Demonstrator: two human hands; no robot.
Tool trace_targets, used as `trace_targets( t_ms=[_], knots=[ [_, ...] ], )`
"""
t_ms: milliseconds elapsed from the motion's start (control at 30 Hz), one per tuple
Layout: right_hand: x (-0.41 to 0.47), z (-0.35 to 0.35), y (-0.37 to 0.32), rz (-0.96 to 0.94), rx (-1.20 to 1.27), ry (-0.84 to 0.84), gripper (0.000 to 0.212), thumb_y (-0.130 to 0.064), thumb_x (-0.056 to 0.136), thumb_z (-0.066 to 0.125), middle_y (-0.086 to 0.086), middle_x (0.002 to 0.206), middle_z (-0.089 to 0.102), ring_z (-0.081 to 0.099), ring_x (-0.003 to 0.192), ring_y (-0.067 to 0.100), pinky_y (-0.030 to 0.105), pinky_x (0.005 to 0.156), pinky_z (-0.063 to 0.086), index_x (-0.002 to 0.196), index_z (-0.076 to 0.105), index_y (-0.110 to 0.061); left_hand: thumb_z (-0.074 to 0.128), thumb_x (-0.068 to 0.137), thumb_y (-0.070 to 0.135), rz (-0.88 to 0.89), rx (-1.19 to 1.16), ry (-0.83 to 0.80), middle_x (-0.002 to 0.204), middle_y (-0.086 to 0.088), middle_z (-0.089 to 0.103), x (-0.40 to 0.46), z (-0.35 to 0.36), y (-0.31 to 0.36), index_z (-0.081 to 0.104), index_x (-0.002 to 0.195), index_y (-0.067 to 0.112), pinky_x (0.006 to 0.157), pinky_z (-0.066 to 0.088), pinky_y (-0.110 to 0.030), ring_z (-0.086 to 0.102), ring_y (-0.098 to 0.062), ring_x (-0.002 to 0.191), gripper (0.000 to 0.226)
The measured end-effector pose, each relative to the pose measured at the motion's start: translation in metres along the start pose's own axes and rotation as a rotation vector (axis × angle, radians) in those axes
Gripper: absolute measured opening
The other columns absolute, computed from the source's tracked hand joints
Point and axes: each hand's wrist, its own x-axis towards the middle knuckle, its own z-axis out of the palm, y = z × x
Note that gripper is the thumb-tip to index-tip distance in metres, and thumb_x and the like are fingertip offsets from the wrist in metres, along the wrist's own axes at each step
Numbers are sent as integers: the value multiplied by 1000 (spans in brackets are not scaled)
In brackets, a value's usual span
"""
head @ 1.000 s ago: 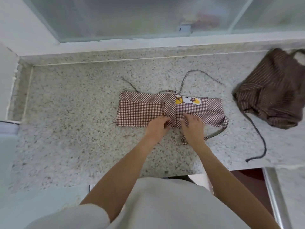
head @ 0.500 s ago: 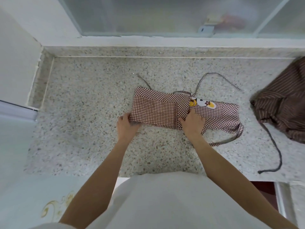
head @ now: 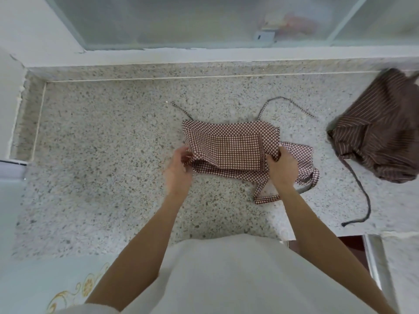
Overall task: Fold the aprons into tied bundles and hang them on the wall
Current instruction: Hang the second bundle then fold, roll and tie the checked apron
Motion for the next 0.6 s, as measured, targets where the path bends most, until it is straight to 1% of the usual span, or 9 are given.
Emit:
trace_targets(
  t_ms=[67, 100, 167, 267, 367, 433, 500, 533, 600],
  knots=[
    [-1, -15, 30, 107, -47, 14, 37, -17, 89, 57, 18, 102, 64, 60, 92, 35, 33, 68, 41, 124, 49, -7, 59, 74, -4, 303, 215, -103, 105, 1, 68, 2, 3, -13, 65, 110, 19, 87, 50, -33, 57, -14, 99, 43],
    [-3, -21, 46, 173, -59, 8, 39, -14, 89, 56, 19, 104, 63, 60, 93, 36, 36, 69, 42, 126, 46, -8, 56, 76, 2, 419, 287, -149, 105, 1, 69, 3, 6, -20, 68, 106, 19, 90, 47, -36, 56, -17, 103, 36],
    [-9, -29, 69, 285, -62, -28, 46, -12, 88, 55, 20, 107, 62, 59, 95, 38, 40, 69, 45, 131, 39, -11, 50, 80, 13, 532, 332, -236, 107, 2, 67, 6, 9, -29, 69, 103, 18, 92, 46, -36, 50, -18, 107, 31],
    [-17, -31, 88, 354, -3, -42, 51, -21, 88, 58, 20, 103, 63, 60, 92, 38, 38, 66, 45, 133, 36, -11, 60, 75, -2, 520, 319, -297, 112, -1, 64, 4, 13, -29, 67, 108, 14, 92, 43, -29, 45, -19, 109, 37],
    [-24, -32, 94, 389, 39, 44, 42, -30, 94, 51, 21, 106, 64, 60, 97, 37, 35, 72, 43, 126, 47, -3, 60, 74, -9, 473, 326, -351, 115, -3, 64, 7, 14, -29, 66, 112, 13, 95, 46, -38, 49, -23, 112, 44],
    [-26, -32, 99, 389, 33, 79, 34, -25, 96, 49, 21, 108, 65, 60, 99, 36, 36, 76, 45, 120, 54, -1, 61, 75, -10, 498, 348, -379, 114, -3, 65, 10, 14, -31, 67, 111, 12, 94, 48, -41, 52, -24, 110, 43],
    [-28, -31, 104, 409, 67, 95, 27, -16, 92, 52, 20, 102, 67, 62, 92, 35, 34, 70, 45, 114, 56, -1, 64, 73, -11, 544, 378, -399, 114, -4, 66, 12, 14, -32, 68, 110, 10, 93, 47, -39, 50, -22, 108, 43],
    [-28, -31, 105, 423, 84, 102, 24, -13, 90, 53, 20, 97, 67, 62, 87, 34, 32, 65, 43, 111, 56, -2, 64, 72, -12, 559, 392, -417, 114, -5, 66, 13, 14, -31, 68, 110, 9, 94, 47, -39, 50, -23, 108, 44],
    [-30, -30, 106, 430, 93, 111, 21, -10, 87, 53, 19, 91, 66, 61, 83, 34, 31, 63, 41, 106, 54, -3, 64, 71, -13, 587, 417, -455, 116, -6, 65, 14, 13, -29, 67, 111, 8, 95, 47, -41, 52, -27, 108, 45]
  ],
)
